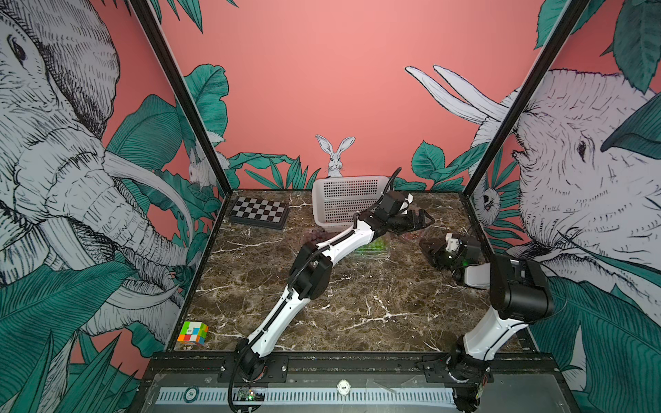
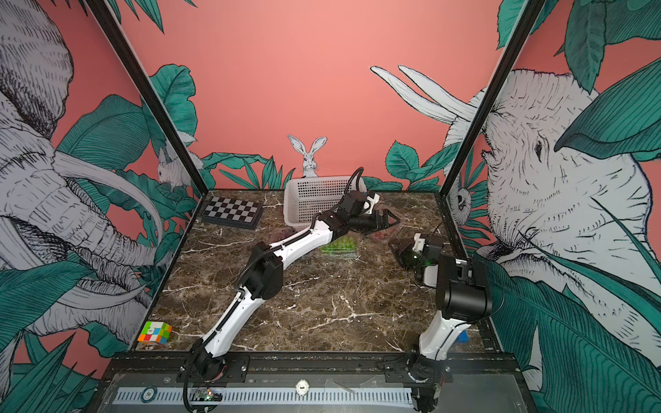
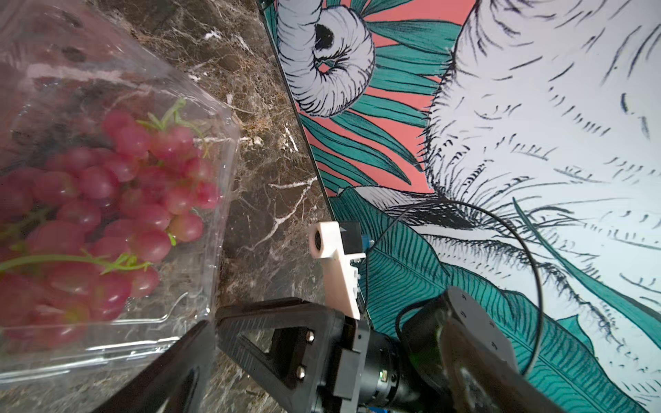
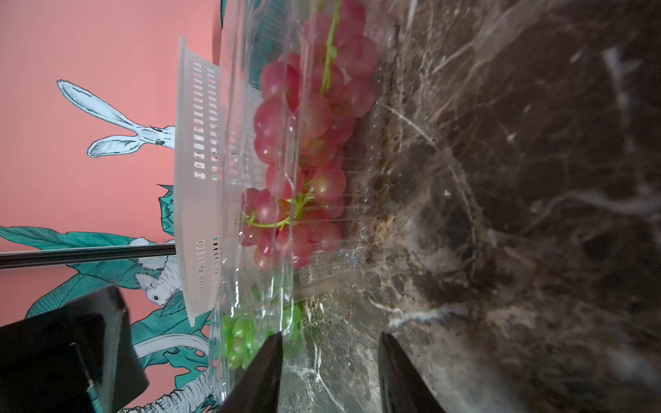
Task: Pack grapes into containers
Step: Close the packing box at the center of the board.
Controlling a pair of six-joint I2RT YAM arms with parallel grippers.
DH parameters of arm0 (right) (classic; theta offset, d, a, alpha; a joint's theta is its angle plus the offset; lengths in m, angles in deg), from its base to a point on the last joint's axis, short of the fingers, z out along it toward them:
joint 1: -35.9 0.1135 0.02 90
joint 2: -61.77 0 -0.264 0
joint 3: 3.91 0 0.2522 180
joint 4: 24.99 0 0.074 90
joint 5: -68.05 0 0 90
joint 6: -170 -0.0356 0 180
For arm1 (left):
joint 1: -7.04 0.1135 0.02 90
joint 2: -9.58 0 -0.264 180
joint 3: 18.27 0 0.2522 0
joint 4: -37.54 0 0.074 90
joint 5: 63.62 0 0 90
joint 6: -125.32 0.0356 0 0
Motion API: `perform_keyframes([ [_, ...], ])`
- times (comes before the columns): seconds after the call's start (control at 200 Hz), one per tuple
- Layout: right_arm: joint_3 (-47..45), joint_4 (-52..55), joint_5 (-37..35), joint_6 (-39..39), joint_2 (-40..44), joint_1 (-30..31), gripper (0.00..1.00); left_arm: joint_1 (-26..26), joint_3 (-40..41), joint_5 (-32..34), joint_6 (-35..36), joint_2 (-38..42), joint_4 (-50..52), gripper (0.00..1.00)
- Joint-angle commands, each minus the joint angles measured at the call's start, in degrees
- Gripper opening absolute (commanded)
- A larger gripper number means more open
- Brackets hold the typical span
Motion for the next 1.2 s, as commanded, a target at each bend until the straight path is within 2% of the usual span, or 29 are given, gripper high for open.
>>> perform_keyframes([
  [0.0, -0.05, -4.64, 0.66, -1.21, 0.74, 0.38, 0.42, 0.17, -1.23, 1.54, -1.21, -1.57, -1.54, 0.99],
  [0.53, 1.49, -6.88, -0.04, -3.76, -1.05, 2.74, 0.36, 0.19, -1.21, 1.17, -2.00, -3.20, -1.19, 0.99],
  [0.715, 1.66, -7.99, -0.52, -4.26, -2.01, 3.19, 0.31, 0.25, -0.99, 1.04, -2.18, -3.34, -1.19, 0.99],
  [0.835, 1.89, -8.95, -0.94, -4.80, -3.31, 3.45, 0.25, 0.25, -0.76, 1.05, -2.12, -3.11, -1.19, 0.99],
  [1.195, 2.13, -11.53, -1.09, -6.37, -4.78, 3.64, 0.19, 0.23, 0.38, 0.94, -2.13, -2.82, -1.11, 0.99],
])
